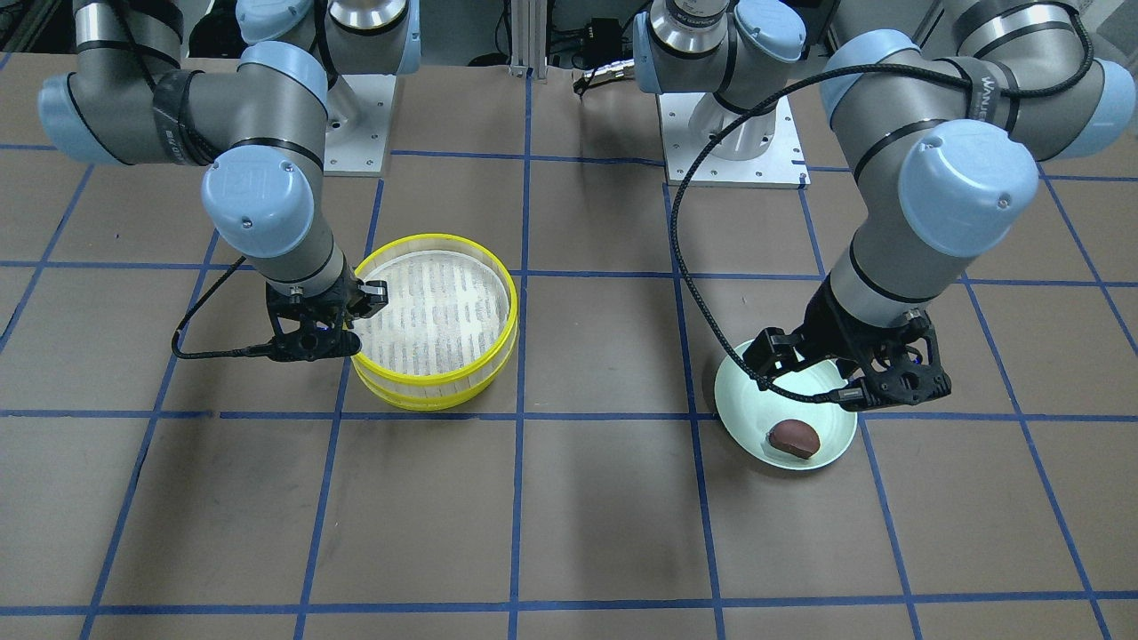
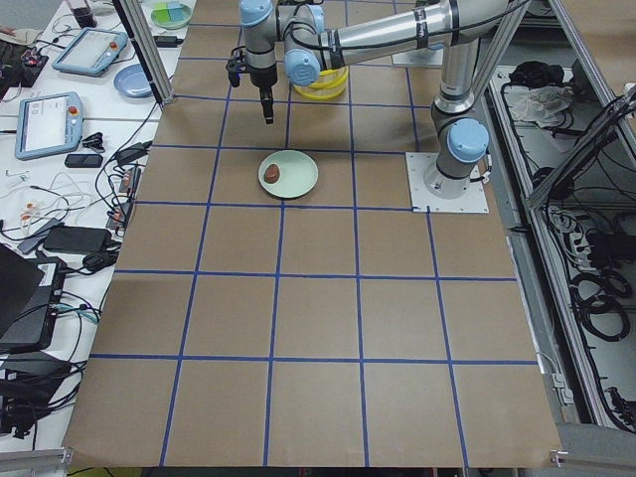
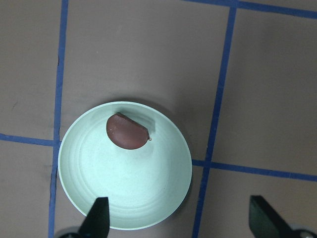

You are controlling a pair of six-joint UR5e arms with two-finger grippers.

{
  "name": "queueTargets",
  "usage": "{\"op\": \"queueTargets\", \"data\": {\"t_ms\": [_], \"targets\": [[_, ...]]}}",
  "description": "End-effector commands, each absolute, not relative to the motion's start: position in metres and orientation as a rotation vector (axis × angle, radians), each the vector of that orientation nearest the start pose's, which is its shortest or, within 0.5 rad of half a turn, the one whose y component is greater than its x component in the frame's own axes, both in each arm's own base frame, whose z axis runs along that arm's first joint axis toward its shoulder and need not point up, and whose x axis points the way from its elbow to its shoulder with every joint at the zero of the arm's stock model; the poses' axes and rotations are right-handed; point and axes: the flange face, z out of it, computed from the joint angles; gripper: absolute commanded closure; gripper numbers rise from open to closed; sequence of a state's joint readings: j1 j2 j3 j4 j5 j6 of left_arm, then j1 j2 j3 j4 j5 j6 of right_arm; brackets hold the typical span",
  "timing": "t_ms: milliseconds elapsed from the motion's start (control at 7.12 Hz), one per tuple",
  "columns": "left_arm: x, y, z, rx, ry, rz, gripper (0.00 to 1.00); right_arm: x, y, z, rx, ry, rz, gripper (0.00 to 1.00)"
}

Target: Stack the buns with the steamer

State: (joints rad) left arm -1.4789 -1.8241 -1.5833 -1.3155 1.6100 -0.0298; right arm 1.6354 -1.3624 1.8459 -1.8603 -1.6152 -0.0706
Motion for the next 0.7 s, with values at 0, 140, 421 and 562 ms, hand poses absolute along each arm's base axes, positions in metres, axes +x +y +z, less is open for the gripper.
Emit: {"op": "queueTargets", "data": {"t_ms": [0, 140, 421, 562], "targets": [[-0.061, -0.598, 0.334, 0.008, 3.086, 0.013, 0.0, 0.161, -0.505, 0.279, -0.284, 3.168, 0.31, 0.99], [-0.053, -0.599, 0.308, 0.148, 3.07, -0.024, 0.01, 0.156, -0.505, 0.276, -0.391, 3.164, 0.321, 1.0], [-0.039, -0.607, 0.273, 0.266, 3.065, 0.018, 0.02, 0.15, -0.504, 0.275, -0.445, 3.202, 0.342, 1.0], [-0.033, -0.608, 0.263, 0.347, 3.063, 0.044, 0.07, 0.15, -0.504, 0.274, -0.456, 3.195, 0.342, 1.0]]}}
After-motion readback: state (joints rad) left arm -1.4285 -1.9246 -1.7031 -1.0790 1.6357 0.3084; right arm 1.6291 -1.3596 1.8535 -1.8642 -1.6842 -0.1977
